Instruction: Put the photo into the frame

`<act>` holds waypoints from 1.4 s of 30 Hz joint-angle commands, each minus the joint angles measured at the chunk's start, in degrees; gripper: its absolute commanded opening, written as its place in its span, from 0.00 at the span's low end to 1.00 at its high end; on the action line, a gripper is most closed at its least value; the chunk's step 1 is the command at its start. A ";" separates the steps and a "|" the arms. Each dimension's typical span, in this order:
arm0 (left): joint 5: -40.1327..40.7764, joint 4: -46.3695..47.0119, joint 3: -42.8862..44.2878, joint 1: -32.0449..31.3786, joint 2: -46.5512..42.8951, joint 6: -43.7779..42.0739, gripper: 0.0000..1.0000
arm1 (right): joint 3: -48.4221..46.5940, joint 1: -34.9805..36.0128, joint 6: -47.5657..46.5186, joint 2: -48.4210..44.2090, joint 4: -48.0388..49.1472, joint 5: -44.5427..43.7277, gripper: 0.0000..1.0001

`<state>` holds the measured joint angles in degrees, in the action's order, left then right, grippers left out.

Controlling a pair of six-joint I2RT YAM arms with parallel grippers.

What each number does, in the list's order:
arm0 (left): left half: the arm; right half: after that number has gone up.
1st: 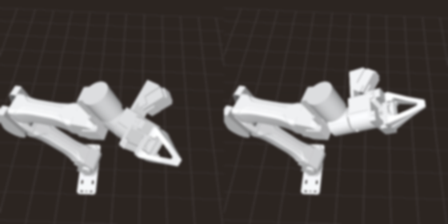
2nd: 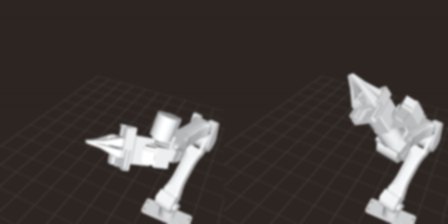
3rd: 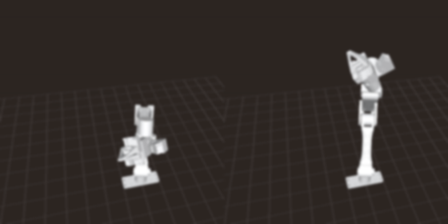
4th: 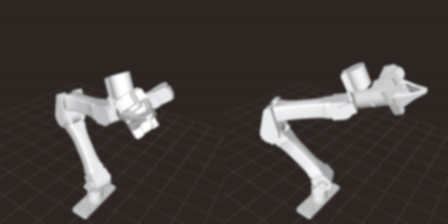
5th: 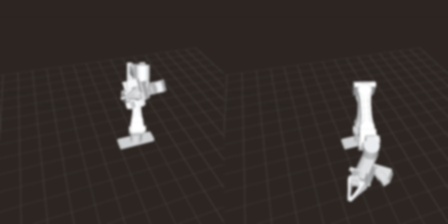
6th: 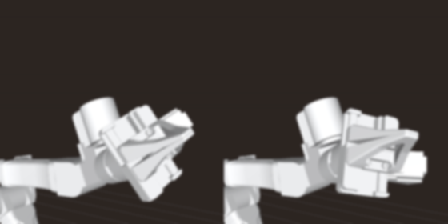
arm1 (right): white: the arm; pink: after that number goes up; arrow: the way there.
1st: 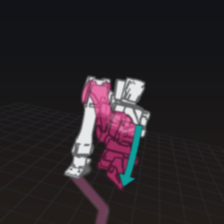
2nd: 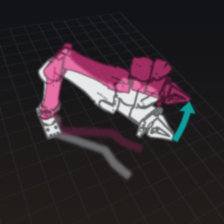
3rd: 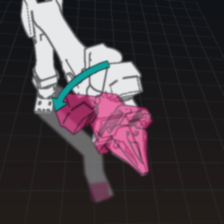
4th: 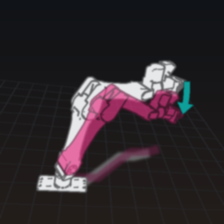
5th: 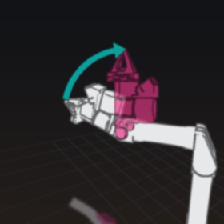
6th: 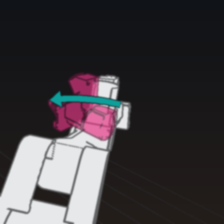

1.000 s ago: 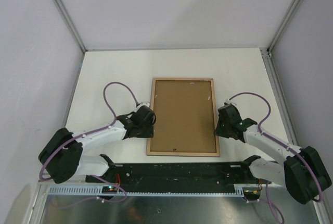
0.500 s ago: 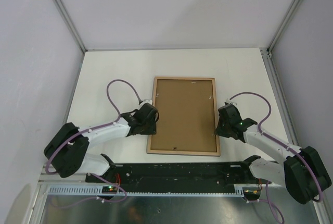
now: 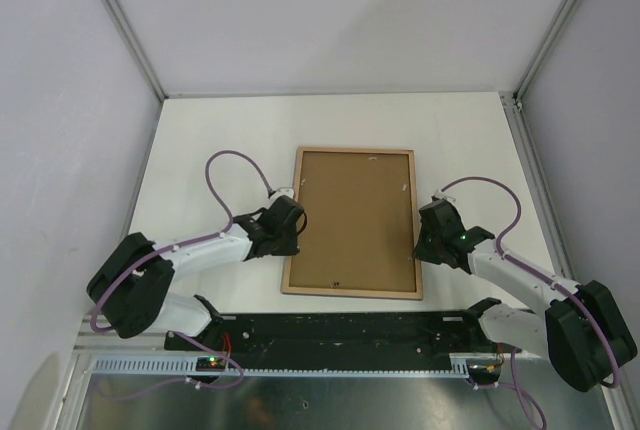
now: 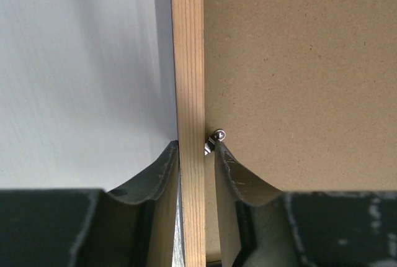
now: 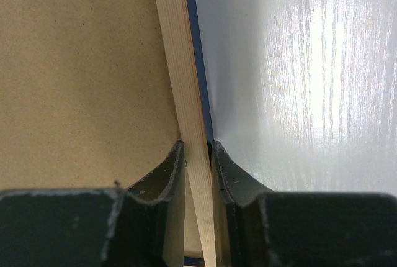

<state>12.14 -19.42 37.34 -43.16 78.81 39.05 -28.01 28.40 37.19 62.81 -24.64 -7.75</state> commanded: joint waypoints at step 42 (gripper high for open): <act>-1.66 -2.77 -2.31 0.00 -1.30 -2.07 0.00 | -17.00 -10.38 -3.28 12.06 12.01 -7.78 0.65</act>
<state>11.81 -18.63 37.19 -43.09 78.81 38.33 -40.21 21.54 35.05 69.60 -19.11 -14.52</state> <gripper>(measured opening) 0.285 0.651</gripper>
